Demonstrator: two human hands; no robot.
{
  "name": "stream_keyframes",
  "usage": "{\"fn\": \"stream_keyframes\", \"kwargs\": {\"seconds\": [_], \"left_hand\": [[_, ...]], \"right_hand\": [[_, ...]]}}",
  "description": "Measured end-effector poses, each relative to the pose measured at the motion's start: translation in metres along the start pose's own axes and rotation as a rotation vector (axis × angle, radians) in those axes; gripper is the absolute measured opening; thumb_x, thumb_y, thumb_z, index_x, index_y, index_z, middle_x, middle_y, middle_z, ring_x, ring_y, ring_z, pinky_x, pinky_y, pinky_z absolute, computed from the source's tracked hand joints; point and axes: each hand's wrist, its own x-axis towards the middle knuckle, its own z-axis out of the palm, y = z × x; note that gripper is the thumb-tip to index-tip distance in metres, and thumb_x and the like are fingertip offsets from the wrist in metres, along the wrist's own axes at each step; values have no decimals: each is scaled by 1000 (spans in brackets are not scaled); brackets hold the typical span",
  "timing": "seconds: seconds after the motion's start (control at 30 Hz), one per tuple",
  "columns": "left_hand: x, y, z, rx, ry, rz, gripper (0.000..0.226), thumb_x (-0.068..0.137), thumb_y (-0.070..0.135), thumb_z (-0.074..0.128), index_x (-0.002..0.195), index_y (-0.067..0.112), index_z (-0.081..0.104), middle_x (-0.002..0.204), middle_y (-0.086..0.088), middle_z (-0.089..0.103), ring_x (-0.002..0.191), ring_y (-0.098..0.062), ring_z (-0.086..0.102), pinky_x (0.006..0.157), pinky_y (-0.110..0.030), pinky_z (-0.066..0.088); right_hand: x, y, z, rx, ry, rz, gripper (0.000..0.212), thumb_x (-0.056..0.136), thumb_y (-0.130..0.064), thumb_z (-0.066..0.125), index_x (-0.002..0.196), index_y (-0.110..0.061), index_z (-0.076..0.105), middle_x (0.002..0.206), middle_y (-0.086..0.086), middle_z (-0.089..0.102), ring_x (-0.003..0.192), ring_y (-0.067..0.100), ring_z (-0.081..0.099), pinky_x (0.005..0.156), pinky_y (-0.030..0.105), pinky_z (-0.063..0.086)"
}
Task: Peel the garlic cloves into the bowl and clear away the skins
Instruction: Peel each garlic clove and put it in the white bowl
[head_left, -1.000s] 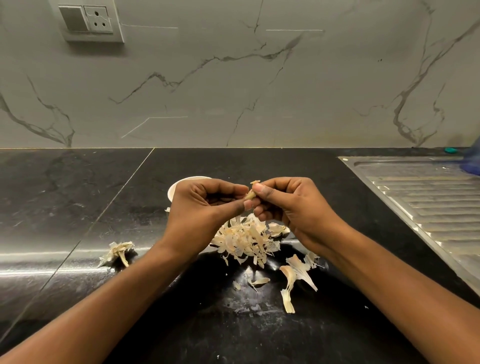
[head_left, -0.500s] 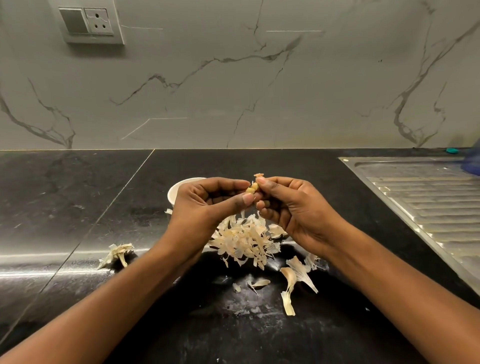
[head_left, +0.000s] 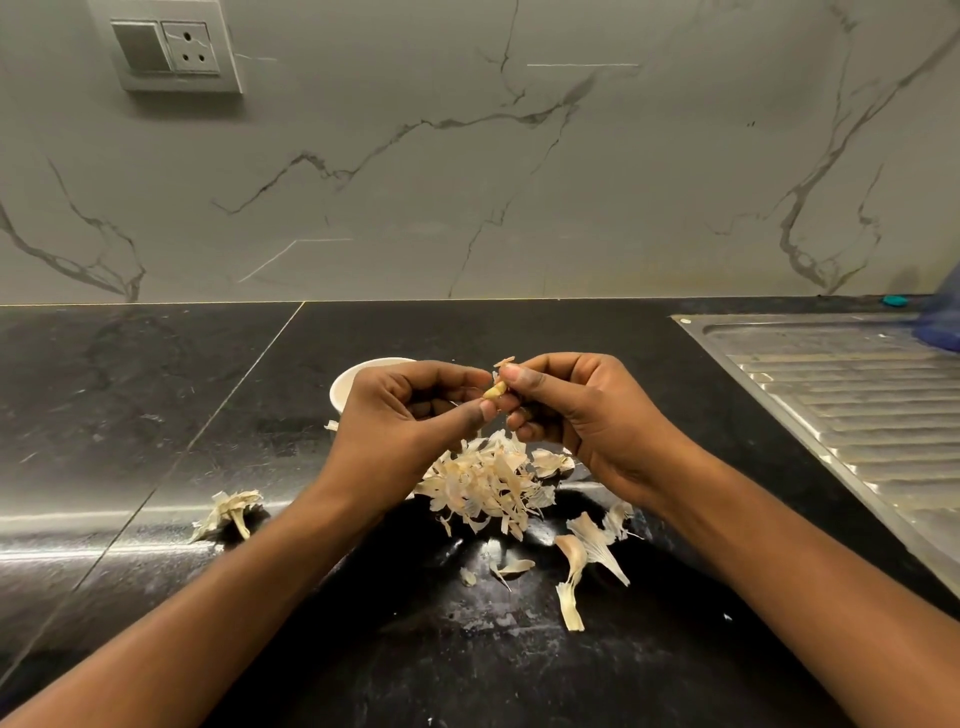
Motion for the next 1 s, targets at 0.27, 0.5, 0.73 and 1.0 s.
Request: {"fn": "stream_keyframes", "kwargs": {"seconds": [0.27, 0.5, 0.73, 1.0], "left_hand": [[0, -1, 0, -8, -15, -4, 22, 84, 11, 84, 105, 5, 79, 92, -9, 81, 85, -28, 79, 80, -41, 65], [-1, 3, 1, -78, -16, -3, 24, 85, 8, 81, 107, 1, 78, 95, -12, 81, 89, -33, 79, 84, -48, 66], [0, 5, 1, -160, -2, -18, 26, 84, 9, 78, 108, -2, 77, 95, -16, 80, 85, -33, 79, 76, -31, 65], [3, 2, 2, -307, 31, -140, 26, 83, 9, 75, 107, -1, 77, 96, -21, 78, 76, -25, 72, 70, -25, 61]], "right_hand": [[-1, 3, 1, -124, -2, -53, 17, 99, -16, 71, 106, -1, 78, 96, 21, 79, 78, 22, 72, 71, 28, 63], [1, 4, 0, -60, -23, 0, 22, 103, -18, 66, 109, 1, 76, 97, 21, 75, 78, 20, 71, 71, 27, 61], [2, 1, 1, 12, -25, 30, 21, 104, -18, 63, 103, 0, 74, 86, 13, 73, 73, 18, 69, 69, 26, 62], [1, -1, 2, -30, -49, 36, 18, 105, -19, 63, 100, -5, 74, 85, 10, 74, 73, 16, 69, 68, 25, 60]]}}
